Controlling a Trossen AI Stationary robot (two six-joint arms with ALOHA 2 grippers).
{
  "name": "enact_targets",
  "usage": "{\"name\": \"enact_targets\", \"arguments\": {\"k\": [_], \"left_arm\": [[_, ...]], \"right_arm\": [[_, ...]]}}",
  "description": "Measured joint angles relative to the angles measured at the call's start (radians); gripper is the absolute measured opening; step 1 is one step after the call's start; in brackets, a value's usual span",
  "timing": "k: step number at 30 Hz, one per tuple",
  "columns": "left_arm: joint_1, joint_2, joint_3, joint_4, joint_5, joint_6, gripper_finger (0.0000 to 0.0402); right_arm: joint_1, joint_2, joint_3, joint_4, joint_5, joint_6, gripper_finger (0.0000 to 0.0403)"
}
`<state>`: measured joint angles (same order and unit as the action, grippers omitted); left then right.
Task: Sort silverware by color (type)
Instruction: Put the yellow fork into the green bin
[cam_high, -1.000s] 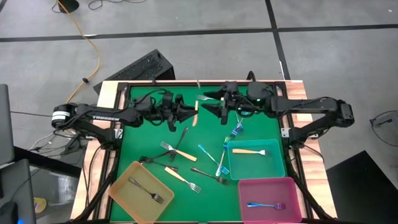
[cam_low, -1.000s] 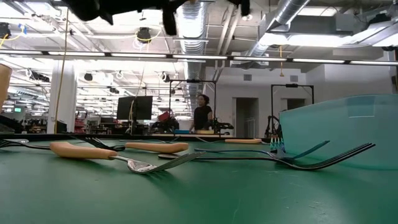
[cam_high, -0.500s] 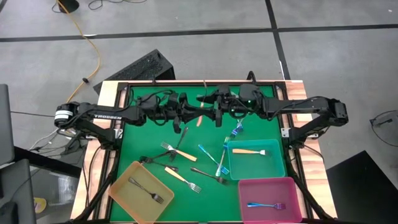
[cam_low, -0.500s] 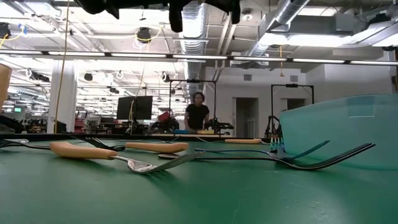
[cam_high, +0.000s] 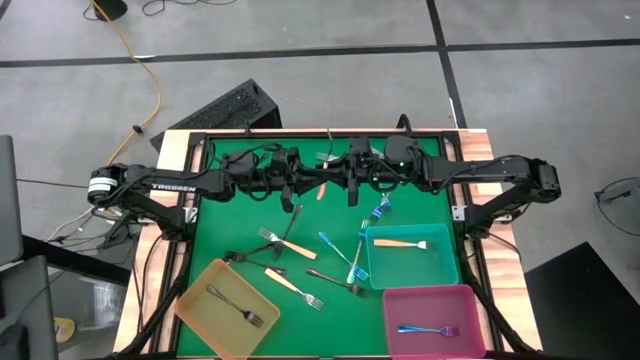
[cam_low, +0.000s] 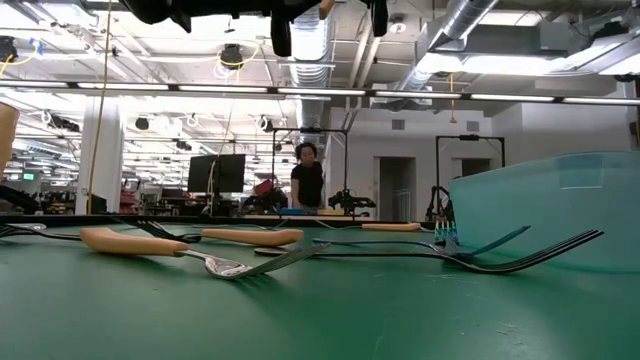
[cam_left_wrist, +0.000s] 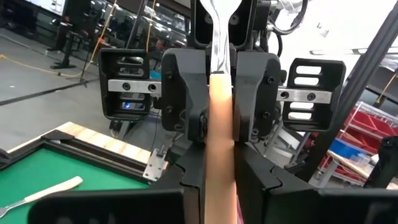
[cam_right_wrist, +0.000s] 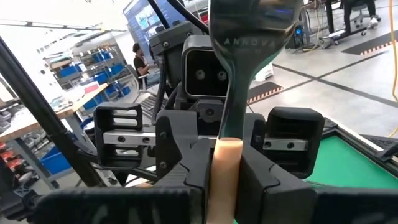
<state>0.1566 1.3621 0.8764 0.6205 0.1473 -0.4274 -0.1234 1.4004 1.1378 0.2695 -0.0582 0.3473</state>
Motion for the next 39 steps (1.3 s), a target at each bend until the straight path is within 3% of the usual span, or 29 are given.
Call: {"name": "enact_targets", "arguments": {"k": [3, 9, 15, 26, 32, 39], "left_arm": [[0.000, 0.000, 0.000, -0.008, -0.005, -0.002, 0.0066], [0.003, -0.002, 0.000, -0.106, 0.030, -0.054, 0.0174], [0.004, -0.026, 0.000, -0.194, 0.062, -0.093, 0.0246], [0.011, -0.158, 0.000, -0.451, 0.053, -0.079, 0.0249], [0.011, -0.187, 0.000, -0.488, 0.048, -0.078, 0.0249], [0.011, -0.193, 0.000, -0.519, 0.039, -0.090, 0.0249]], "right_arm": [[0.000, 0.000, 0.000, -0.001, 0.001, -0.006, 0.0068], [-0.016, -0.006, 0.000, -0.017, 0.007, -0.012, 0.0068], [-0.052, -0.081, -0.001, -0.167, 0.008, -0.021, 0.0068], [-0.055, -0.324, 0.000, -0.802, 0.049, -0.061, 0.0068], [0.093, -0.377, 0.000, -1.141, 0.137, 0.015, 0.0068], [0.330, -0.310, 0.000, -1.345, 0.190, 0.144, 0.0068]]}}
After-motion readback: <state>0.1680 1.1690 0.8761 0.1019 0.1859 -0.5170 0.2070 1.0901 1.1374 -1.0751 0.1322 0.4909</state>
